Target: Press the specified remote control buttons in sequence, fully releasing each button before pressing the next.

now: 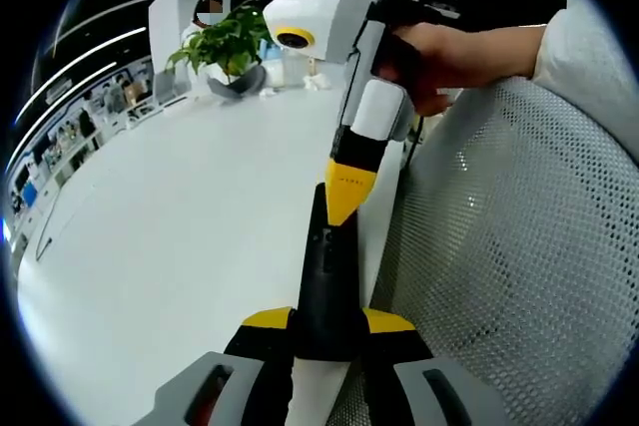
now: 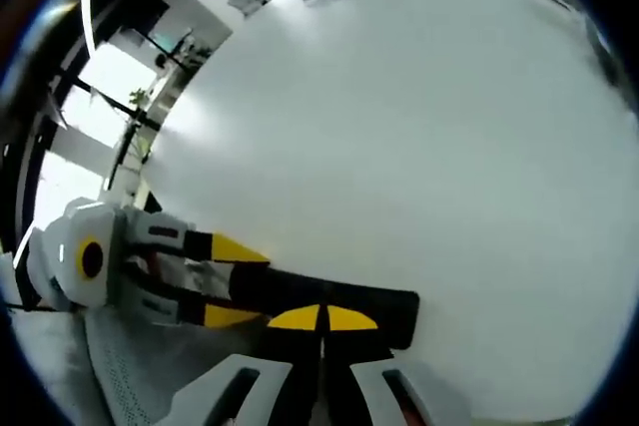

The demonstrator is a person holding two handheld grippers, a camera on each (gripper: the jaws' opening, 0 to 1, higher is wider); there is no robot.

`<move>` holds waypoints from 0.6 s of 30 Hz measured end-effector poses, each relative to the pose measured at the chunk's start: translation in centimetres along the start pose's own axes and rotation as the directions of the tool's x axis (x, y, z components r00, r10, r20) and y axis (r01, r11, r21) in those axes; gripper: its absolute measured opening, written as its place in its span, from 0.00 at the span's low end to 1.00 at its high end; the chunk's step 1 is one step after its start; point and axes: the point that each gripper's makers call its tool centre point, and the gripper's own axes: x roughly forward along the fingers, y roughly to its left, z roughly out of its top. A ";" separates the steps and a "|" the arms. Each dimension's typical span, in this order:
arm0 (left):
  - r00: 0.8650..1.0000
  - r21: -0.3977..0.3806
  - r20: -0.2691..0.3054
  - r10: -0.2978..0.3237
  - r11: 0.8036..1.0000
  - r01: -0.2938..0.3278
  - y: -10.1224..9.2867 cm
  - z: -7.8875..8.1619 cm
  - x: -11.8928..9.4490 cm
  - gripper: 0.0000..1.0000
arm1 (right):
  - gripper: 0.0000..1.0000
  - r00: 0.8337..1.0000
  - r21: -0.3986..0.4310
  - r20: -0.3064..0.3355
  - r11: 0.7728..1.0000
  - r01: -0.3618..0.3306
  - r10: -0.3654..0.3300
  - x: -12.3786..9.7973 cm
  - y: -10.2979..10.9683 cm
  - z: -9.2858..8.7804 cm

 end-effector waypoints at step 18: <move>1.000 0.003 -0.003 0.000 1.000 0.000 0.1 0.0 0.0 0.24 | 0.00 1.000 0.039 -0.027 0.999 0.003 -0.002 -0.4 -0.2 -0.1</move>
